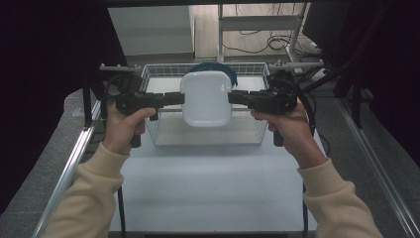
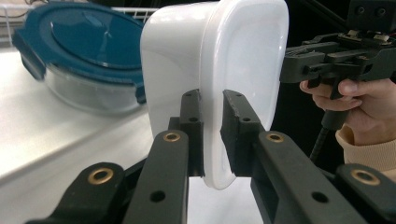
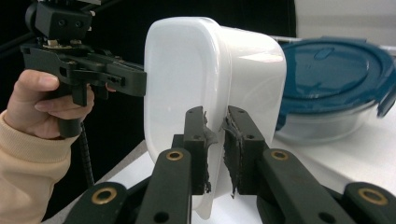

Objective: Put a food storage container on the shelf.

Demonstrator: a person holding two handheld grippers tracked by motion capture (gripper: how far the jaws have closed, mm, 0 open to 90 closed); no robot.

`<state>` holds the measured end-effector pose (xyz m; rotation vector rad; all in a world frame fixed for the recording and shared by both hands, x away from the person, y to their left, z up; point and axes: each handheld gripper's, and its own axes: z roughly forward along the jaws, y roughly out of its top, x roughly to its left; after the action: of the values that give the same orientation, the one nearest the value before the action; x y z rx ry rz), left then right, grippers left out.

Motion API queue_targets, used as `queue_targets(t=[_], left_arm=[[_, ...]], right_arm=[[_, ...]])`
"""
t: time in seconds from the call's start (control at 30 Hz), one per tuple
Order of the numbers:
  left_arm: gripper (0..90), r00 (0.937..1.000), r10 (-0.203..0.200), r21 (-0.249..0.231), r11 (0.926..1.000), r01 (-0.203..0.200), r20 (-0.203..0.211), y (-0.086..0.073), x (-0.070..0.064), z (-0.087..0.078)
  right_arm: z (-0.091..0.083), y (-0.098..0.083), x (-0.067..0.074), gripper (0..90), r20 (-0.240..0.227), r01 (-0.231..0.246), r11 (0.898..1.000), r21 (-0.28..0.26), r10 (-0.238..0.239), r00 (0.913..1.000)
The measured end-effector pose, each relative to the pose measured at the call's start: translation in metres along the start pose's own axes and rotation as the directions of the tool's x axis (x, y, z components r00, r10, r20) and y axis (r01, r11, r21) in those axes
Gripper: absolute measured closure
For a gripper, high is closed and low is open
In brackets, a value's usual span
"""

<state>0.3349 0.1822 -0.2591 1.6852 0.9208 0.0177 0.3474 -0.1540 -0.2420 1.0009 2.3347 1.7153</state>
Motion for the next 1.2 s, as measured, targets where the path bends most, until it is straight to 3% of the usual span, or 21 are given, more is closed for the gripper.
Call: queue_targets(t=[0.27, 0.43, 0.7, 0.93, 1.03, 1.1, 1.2], left_arm=[[79.7, 0.9999, -0.016, -0.001, 0.9999, 0.016, -0.001, 0.039, 0.011, 0.003], [79.6, 0.9995, -0.022, 0.005, 0.9998, 0.022, -0.023, 0.055, 0.015, 0.004], [79.6, 0.9979, -0.061, 0.01, 0.998, 0.062, -0.021, 0.067, 0.029, 0.013], [79.9, 0.9924, -0.122, 0.036, 0.9918, 0.122, -0.017, 0.072, 0.05, 0.028], [79.9, 0.9882, -0.153, 0.039, 0.9875, 0.153, -0.011, 0.072, 0.059, 0.034], [79.7, 0.9834, -0.181, 0.034, 0.9829, 0.181, 0.006, 0.073, 0.065, 0.036], [78.6, 0.9682, -0.247, 0.036, 0.9688, 0.245, 0.042, 0.076, 0.078, 0.041]], right_arm=[[0.006, 0.037, -0.013, 78.8, 0.007, -0.011, 1.0, -0.013, 0.011, 0.9999], [0.011, 0.05, -0.019, 78.7, 0.016, -0.021, 0.999, -0.027, 0.022, 0.9996], [0.021, 0.064, -0.032, 78.2, 0.034, -0.057, 0.998, -0.015, 0.057, 0.9978], [0.038, 0.065, -0.058, 78.0, 0.04, -0.151, 0.988, 0.031, 0.15, 0.9879], [0.043, 0.066, -0.065, 77.5, 0.049, -0.173, 0.984, 0.045, 0.171, 0.9841], [0.045, 0.067, -0.071, 76.8, 0.032, -0.199, 0.979, 0.042, 0.198, 0.9796], [0.049, 0.071, -0.079, 74.5, 0.023, -0.233, 0.971, 0.059, 0.232, 0.9724]])
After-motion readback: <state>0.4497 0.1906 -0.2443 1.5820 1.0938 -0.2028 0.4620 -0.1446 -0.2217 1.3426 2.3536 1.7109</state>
